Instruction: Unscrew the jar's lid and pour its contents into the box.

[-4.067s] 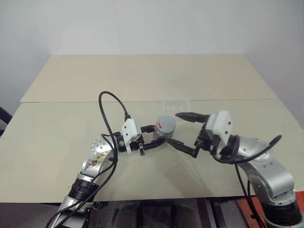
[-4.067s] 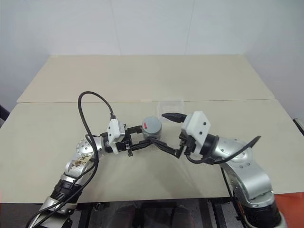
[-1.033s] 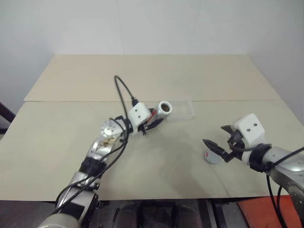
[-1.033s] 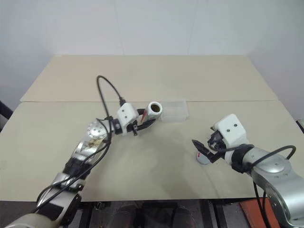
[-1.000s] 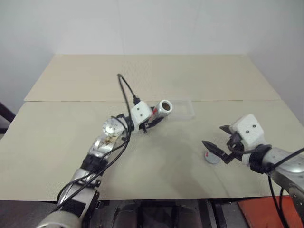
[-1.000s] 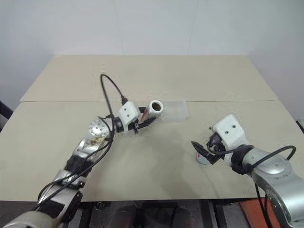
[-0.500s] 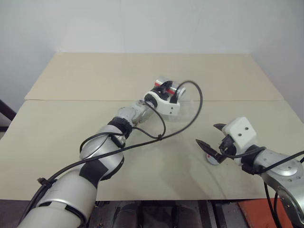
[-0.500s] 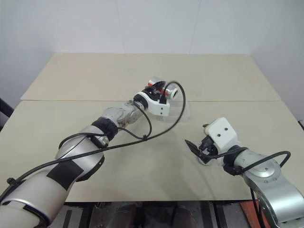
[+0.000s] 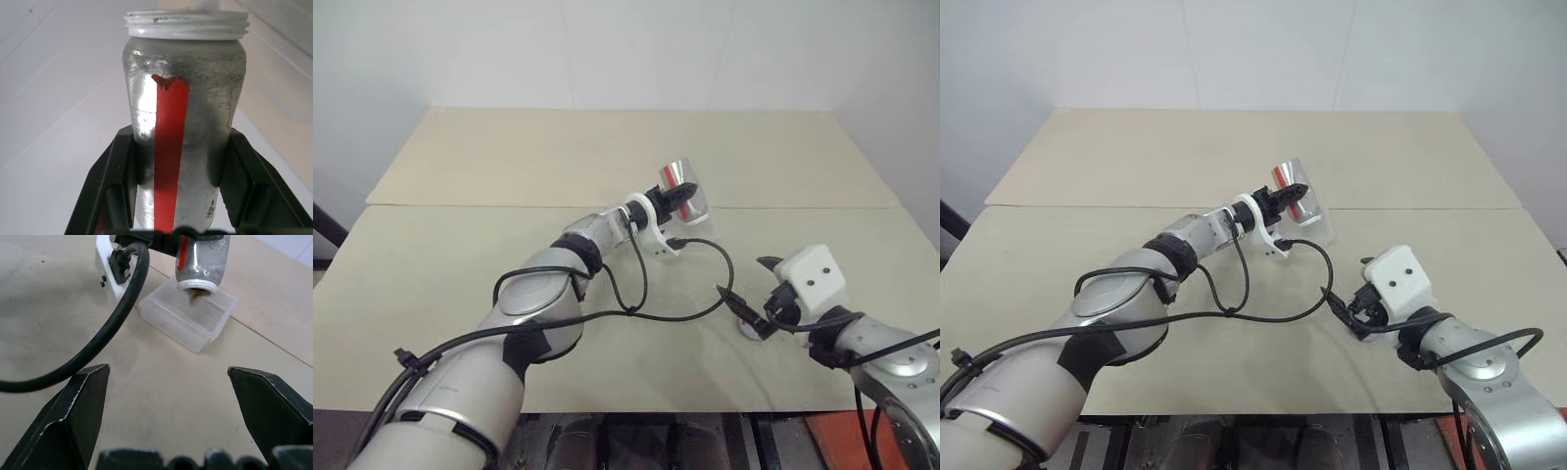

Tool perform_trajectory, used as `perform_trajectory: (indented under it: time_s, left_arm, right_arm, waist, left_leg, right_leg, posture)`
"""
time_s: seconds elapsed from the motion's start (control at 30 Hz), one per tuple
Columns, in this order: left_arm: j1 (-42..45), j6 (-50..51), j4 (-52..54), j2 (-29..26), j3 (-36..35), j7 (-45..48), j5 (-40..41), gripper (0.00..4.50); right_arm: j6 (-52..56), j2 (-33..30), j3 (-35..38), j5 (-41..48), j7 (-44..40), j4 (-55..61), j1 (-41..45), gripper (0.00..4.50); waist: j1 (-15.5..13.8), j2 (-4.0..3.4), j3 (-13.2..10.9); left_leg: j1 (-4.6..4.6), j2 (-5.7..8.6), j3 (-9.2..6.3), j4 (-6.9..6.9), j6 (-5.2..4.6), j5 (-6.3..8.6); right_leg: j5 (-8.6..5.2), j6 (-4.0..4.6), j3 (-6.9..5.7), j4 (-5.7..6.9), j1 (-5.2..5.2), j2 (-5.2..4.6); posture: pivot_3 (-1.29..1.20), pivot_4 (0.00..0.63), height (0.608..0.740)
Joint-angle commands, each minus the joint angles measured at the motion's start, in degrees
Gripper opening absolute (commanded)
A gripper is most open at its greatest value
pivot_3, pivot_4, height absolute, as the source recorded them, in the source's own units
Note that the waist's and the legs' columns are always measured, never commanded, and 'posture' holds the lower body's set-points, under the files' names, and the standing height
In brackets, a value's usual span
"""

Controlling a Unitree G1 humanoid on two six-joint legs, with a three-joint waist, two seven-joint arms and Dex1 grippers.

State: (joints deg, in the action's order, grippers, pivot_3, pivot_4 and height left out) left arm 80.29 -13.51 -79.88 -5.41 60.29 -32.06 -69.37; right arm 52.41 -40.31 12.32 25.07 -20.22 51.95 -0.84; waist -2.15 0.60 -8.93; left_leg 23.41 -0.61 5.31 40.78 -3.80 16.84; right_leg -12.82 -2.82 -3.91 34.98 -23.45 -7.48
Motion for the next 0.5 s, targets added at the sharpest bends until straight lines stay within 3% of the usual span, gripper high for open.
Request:
perform_trajectory:
  time_s: [0.03,0.2,0.27,0.5]
  left_arm:
    - [1.7,1.3,-0.2,0.0,-1.9,1.0,1.8,1.92]
    - [1.0,0.6,-0.1,-0.2,-5.4,3.4,4.8,1.92]
    - [0.3,-1.1,0.1,-0.1,-10.3,6.9,9.8,1.92]
    - [-3.1,-1.3,2.5,0.3,-44.4,34.0,44.4,1.92]
  right_arm:
    - [0.2,0.4,0.9,-0.2,0.9,1.9,0.5,4.49]
    - [0.1,0.2,-0.6,-0.9,0.9,0.8,1.7,4.49]
    - [0.1,0.1,-0.9,-1.2,0.8,0.5,1.9,4.49]
    - [0.0,0.2,-0.7,-1.9,0.6,0.4,1.7,4.49]
  waist:
    - [0.0,0.0,0.0]
    - [0.0,0.0,0.0]
    - [0.0,0.0,0.0]
    - [0.5,-0.03,0.0]
  left_leg:
    - [0.0,0.01,0.0,0.0,0.0,0.0]
    - [0.02,0.02,0.0,0.02,0.0,0.0]
    - [0.0,0.01,0.01,0.02,0.0,0.0]
    - [-0.02,-0.12,0.06,0.08,0.03,-0.02]
  right_leg:
    - [0.0,0.0,0.0,0.0,0.0,0.0]
    - [0.0,0.0,0.0,0.0,0.0,0.0]
    - [0.0,0.0,0.0,0.02,0.0,0.0]
    - [0.0,0.0,0.0,0.08,-0.02,0.0]
  posture:
    - [0.0,0.15,0.74]
    - [0.0,0.15,0.74]
    - [0.0,0.15,0.74]
    - [0.0,0.15,0.74]
